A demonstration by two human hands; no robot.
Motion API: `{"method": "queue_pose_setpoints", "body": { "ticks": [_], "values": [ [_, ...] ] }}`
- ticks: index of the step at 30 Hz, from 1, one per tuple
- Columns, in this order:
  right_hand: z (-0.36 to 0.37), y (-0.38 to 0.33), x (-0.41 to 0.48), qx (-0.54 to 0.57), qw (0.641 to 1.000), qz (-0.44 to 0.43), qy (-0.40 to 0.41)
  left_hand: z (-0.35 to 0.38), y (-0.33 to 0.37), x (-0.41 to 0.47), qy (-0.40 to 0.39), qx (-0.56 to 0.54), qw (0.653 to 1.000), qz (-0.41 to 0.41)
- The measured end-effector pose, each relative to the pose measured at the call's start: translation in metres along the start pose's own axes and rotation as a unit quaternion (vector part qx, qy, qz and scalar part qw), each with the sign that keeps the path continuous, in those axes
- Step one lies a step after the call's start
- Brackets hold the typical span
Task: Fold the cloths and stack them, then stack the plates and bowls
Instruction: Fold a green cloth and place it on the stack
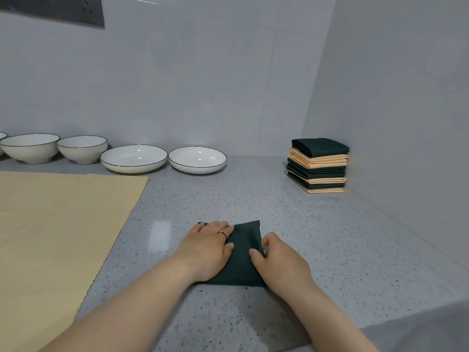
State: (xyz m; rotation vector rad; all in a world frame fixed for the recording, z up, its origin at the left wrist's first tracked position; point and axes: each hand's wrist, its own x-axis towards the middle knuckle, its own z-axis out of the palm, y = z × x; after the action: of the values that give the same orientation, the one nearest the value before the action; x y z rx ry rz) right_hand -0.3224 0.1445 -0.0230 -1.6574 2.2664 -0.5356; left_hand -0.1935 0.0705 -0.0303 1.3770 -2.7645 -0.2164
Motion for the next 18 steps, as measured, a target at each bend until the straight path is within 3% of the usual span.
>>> {"method": "queue_pose_setpoints", "body": {
  "ticks": [3,8,12,18],
  "values": [
    [-0.003,-0.007,0.0,-0.036,0.999,0.0,0.001,0.001,0.001,-0.002,0.007,-0.005,1.0,-0.001],
    [-0.006,-0.021,0.01,-0.202,0.978,-0.056,0.005,0.0,0.002,-0.002,0.0,-0.007,1.0,-0.004],
    [0.009,-0.028,0.025,-0.138,0.982,-0.099,-0.086,0.001,0.001,0.0,-0.018,-0.022,1.0,-0.009],
    [0.014,-0.016,0.025,-0.151,0.979,-0.084,-0.106,-0.001,0.001,0.0,-0.036,-0.028,0.999,-0.014]
  ]
}}
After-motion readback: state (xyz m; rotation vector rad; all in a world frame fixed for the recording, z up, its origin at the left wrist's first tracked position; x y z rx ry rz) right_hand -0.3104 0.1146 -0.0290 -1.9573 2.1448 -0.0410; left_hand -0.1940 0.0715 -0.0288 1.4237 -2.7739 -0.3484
